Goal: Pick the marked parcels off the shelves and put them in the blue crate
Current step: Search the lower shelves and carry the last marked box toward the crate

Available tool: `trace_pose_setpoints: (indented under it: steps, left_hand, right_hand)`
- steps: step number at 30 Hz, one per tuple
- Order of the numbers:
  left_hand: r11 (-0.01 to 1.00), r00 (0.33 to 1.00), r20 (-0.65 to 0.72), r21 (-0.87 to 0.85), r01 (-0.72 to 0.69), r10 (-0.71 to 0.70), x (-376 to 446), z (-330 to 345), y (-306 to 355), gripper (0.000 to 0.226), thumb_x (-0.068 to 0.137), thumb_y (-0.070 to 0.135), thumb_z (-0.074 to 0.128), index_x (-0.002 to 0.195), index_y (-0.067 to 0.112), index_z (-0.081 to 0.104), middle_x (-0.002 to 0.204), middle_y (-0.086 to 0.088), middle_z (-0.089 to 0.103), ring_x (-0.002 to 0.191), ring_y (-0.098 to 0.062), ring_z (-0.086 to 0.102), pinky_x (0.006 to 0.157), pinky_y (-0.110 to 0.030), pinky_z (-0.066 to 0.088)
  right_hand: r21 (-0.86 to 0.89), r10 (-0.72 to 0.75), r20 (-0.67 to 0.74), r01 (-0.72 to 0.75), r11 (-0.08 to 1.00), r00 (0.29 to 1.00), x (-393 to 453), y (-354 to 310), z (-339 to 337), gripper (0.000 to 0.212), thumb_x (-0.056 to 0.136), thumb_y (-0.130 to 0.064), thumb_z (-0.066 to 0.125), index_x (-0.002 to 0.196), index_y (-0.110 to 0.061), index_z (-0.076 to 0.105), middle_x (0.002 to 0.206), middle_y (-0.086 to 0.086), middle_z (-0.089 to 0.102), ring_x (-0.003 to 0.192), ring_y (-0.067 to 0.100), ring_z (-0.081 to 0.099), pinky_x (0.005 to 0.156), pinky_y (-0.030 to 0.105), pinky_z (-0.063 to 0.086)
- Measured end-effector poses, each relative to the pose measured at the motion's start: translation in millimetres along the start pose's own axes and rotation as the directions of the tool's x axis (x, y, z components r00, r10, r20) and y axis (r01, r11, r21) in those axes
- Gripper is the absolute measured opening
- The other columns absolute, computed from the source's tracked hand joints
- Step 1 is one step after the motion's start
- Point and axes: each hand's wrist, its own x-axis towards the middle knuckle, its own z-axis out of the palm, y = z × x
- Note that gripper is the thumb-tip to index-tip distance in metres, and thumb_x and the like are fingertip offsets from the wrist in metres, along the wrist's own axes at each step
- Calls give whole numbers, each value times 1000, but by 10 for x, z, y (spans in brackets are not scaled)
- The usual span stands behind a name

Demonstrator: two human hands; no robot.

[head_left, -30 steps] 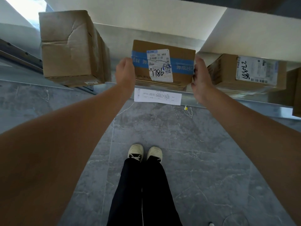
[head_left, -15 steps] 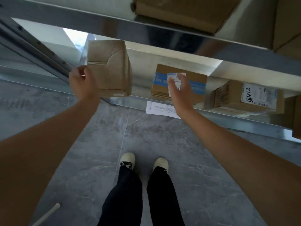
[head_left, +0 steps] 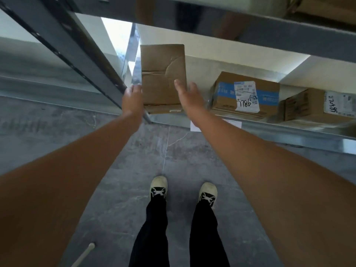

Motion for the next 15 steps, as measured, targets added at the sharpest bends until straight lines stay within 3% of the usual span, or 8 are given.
trace_pose_setpoints:
  steps: [3,7,12,15]
  left_hand:
    - [994,991,97,-44,98,-94,183,54,-9,49,103,38,31,146,16,38,145,-5,44,133,-21,41,102,-30,31]
    - [978,958,220,-62,199,-181,381,114,-79,64,97,58,29,147,20,37,148,-4,43,137,-25,40,114,-43,30]
    - [976,974,121,-82,200,-190,409,228,-139,62,91,60,32,140,25,48,133,-3,58,122,-27,54,107,-46,40]
    - [977,973,121,-49,206,-199,350,322,-91,53,100,51,28,135,20,52,120,-3,62,111,-23,58,98,-34,43]
  right_hand:
    - [78,59,-37,-56,995,998,124,-12,75,72,100,-55,37,156,-13,18,162,6,22,147,26,23,118,43,21]
    - [100,36,-29,-33,994,999,281,38,125,67,101,-52,34,155,-14,22,160,5,25,146,25,26,118,45,24]
    - [113,48,-69,-40,993,996,262,156,60,69,100,-52,39,155,-17,18,161,3,24,146,24,25,116,43,24]
    - [112,64,-90,-53,992,994,217,272,-59,69,99,-52,41,155,-20,18,161,1,23,147,23,25,115,43,24]
